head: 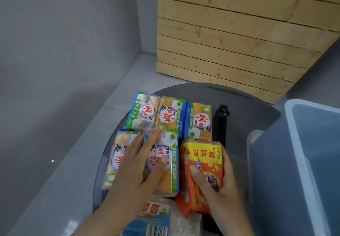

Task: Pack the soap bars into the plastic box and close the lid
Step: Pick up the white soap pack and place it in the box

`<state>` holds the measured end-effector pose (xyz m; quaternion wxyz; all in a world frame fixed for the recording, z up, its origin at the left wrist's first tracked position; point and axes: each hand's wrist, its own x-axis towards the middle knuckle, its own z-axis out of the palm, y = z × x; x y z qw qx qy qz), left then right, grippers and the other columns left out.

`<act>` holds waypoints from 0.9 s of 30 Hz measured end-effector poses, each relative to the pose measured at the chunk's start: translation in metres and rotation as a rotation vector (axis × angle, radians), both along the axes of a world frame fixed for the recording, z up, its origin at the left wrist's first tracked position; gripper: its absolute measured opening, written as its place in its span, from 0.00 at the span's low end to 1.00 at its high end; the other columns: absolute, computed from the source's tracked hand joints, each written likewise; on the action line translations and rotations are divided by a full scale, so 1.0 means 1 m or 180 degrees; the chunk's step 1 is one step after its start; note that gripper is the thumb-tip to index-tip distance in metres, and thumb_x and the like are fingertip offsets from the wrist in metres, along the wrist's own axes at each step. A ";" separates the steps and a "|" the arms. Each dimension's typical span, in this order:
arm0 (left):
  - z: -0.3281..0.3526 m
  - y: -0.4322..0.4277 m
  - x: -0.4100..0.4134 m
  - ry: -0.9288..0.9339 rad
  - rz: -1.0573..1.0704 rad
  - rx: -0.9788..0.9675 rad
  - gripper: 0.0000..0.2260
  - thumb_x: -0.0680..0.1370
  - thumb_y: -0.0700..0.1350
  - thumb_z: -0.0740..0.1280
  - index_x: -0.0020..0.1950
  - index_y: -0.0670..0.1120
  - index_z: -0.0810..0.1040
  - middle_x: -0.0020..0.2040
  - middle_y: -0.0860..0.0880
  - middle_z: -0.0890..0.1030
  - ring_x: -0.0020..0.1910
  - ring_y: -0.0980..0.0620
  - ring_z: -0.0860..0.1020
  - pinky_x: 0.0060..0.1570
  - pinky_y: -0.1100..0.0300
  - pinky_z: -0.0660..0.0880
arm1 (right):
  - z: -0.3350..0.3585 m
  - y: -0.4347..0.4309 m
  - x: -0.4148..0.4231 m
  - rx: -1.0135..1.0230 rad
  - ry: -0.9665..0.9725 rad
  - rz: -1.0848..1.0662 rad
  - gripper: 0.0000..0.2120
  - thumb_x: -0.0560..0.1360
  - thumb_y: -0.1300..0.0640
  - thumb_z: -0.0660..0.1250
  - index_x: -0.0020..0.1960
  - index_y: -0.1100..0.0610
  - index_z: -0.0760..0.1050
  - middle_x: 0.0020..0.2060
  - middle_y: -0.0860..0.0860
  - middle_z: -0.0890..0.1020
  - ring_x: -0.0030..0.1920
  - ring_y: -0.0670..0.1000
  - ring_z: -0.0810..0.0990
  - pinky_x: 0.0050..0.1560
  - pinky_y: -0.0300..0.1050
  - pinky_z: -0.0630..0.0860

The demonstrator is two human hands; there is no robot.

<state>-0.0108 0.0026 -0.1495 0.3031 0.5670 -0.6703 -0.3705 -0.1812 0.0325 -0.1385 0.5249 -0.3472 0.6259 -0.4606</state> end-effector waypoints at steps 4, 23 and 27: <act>-0.008 0.002 0.001 0.0039 0.0023 -0.0319 0.27 0.70 0.71 0.53 0.69 0.74 0.54 0.72 0.70 0.56 0.72 0.69 0.51 0.62 0.71 0.63 | -0.012 0.003 -0.003 -0.0247 -0.0150 -0.0043 0.31 0.60 0.46 0.72 0.58 0.30 0.63 0.50 0.36 0.79 0.45 0.33 0.81 0.33 0.28 0.77; -0.039 0.113 0.036 -0.0078 0.0671 -0.0264 0.39 0.71 0.56 0.69 0.75 0.46 0.54 0.71 0.47 0.62 0.71 0.48 0.60 0.70 0.50 0.62 | -0.043 0.097 0.015 -0.0225 -0.0546 0.0022 0.24 0.71 0.57 0.72 0.66 0.54 0.71 0.61 0.50 0.80 0.60 0.49 0.79 0.56 0.42 0.77; -0.020 0.123 0.029 0.0582 0.0597 0.0707 0.24 0.78 0.49 0.64 0.71 0.46 0.62 0.61 0.53 0.71 0.60 0.55 0.71 0.49 0.67 0.69 | -0.045 0.104 0.026 -0.0220 -0.0703 0.0001 0.24 0.73 0.58 0.70 0.67 0.53 0.69 0.62 0.51 0.79 0.61 0.51 0.79 0.64 0.52 0.74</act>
